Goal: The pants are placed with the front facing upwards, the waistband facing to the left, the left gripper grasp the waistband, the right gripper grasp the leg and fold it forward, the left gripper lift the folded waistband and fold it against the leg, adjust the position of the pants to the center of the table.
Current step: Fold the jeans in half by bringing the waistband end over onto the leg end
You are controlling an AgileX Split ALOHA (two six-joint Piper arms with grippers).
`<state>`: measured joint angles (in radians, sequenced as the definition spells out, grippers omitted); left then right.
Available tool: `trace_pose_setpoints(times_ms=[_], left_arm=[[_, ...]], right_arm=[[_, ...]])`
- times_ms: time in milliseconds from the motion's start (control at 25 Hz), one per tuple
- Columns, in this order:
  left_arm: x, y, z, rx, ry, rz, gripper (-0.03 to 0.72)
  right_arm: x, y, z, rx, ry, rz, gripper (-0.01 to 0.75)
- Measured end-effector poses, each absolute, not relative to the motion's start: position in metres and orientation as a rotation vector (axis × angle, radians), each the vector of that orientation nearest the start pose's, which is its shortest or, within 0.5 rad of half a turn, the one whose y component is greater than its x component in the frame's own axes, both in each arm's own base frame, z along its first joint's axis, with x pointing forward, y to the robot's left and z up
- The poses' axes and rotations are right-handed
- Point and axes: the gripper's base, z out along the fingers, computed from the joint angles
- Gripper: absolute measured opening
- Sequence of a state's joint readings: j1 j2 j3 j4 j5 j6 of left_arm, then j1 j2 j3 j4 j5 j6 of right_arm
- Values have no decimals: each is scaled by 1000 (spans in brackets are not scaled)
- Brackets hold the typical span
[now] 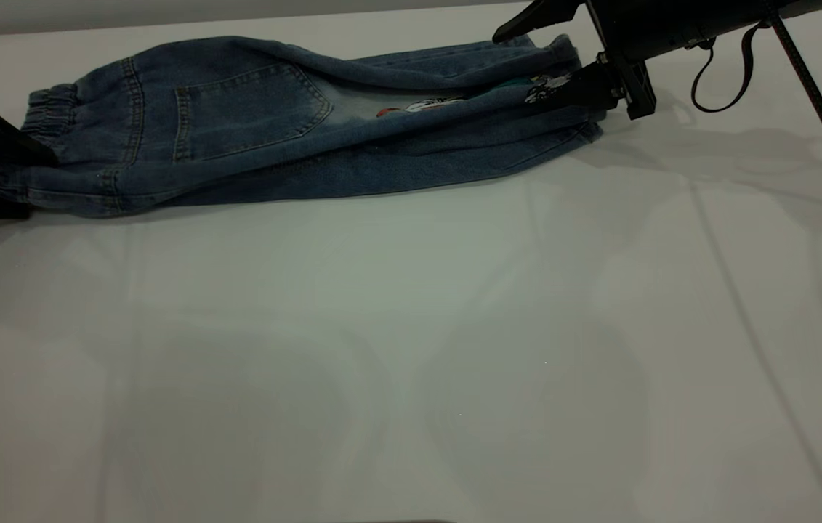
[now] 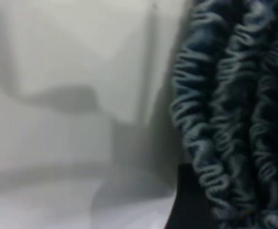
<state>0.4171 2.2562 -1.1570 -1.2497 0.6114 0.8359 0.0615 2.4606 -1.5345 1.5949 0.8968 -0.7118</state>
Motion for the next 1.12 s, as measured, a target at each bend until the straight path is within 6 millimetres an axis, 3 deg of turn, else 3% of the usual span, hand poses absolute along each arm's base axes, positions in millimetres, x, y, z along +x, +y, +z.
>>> trace_pose_setpoints(times_ms=[200, 360, 480, 720, 920, 1120], left_arm=[[374, 114, 43, -897, 2528, -732, 427], [374, 114, 43, -898, 2526, -726, 258], [374, 113, 43, -889, 2528, -728, 115], [377, 106, 53, -809, 2542, -710, 100], [381, 94, 83, -610, 2564, -650, 100], [384, 71, 123, -411, 2553, -613, 100]], right_arm=[[462, 100, 58, 565, 2437, 1502, 451], [460, 105, 59, 537, 2442, 1525, 451], [454, 123, 60, 467, 2462, 1563, 451], [455, 179, 86, 193, 2439, 1647, 451], [460, 222, 115, 1, 2392, 1628, 451], [449, 263, 109, -61, 2431, 1433, 451]])
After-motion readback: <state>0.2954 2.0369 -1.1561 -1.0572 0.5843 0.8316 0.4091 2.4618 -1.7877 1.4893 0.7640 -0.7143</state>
